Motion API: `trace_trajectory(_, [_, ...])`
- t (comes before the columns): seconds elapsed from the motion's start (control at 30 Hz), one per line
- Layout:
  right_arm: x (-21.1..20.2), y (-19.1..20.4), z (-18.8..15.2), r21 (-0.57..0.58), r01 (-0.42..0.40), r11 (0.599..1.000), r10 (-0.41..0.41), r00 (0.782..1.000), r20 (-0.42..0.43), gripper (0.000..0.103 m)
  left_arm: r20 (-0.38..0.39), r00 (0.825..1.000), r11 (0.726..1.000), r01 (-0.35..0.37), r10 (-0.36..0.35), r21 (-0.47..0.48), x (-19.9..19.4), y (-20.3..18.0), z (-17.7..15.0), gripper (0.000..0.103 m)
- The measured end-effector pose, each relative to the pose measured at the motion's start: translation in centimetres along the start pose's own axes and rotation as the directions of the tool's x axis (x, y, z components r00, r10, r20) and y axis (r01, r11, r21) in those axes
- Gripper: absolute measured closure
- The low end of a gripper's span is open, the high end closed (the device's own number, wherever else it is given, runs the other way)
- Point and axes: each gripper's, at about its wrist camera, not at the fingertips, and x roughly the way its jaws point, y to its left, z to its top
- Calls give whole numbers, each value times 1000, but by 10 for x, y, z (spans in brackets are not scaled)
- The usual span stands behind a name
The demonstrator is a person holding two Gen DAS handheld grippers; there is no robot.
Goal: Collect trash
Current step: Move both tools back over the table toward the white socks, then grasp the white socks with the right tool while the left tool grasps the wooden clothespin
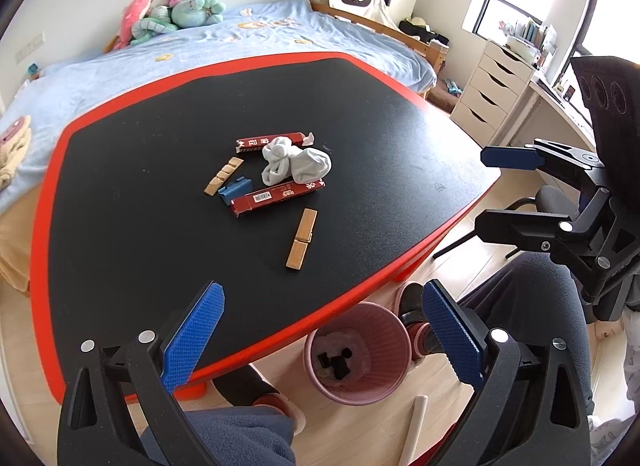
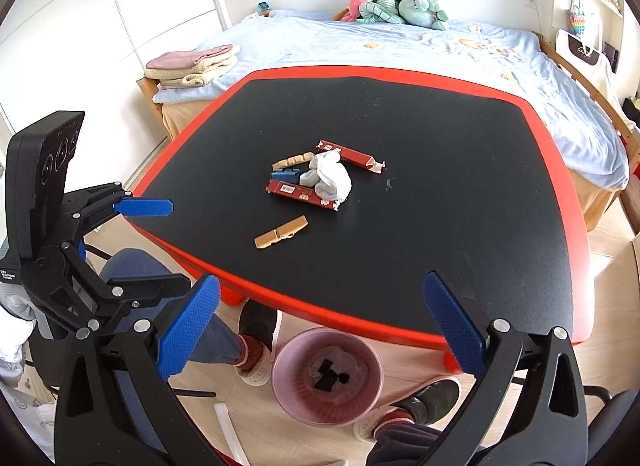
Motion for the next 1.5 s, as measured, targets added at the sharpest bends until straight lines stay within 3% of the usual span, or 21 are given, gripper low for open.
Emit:
trace_trajectory(0.47, [63, -16, 49, -24, -17, 1000, 15, 999, -52, 3, -57, 998, 1000, -4, 6, 21, 39, 12, 23, 8])
trace_trajectory(0.93, [130, -28, 70, -30, -54, 998, 50, 993, -110, 3, -96, 995, 1000, 10, -7, 29, 77, 19, 27, 8])
trace_trajectory(1.03, [138, -27, 71, -39, -57, 998, 52, 991, -121, 19, -96, 995, 1000, 11, -8, 29, 80, 21, 27, 9])
trace_trajectory(1.5, [149, -21, 68, -68, -77, 995, 67, 988, -141, 73, -114, 993, 999, 28, -23, 46, 85, 19, 25, 75])
